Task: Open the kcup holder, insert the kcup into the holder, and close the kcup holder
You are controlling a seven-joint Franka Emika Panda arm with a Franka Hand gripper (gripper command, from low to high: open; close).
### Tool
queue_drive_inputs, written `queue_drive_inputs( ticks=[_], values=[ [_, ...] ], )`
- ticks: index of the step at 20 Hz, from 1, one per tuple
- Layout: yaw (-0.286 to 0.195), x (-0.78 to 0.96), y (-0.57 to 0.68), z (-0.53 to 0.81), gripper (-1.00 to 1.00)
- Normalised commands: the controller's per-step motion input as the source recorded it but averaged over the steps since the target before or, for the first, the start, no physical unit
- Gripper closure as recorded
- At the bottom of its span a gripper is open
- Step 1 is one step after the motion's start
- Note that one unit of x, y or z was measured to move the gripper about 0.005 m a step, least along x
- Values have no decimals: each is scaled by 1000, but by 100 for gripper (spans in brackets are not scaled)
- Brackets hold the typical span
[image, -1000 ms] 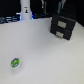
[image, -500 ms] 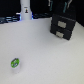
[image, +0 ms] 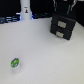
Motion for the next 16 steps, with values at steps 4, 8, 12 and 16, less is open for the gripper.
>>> queue_drive_inputs(
  ticks=[4,8,12,16],
  values=[
    [-141,-255,402,-414,-100],
    [-129,-270,249,-443,-100],
    [-84,-299,139,-498,-100],
    [-25,-358,32,-508,-100]
  ],
)
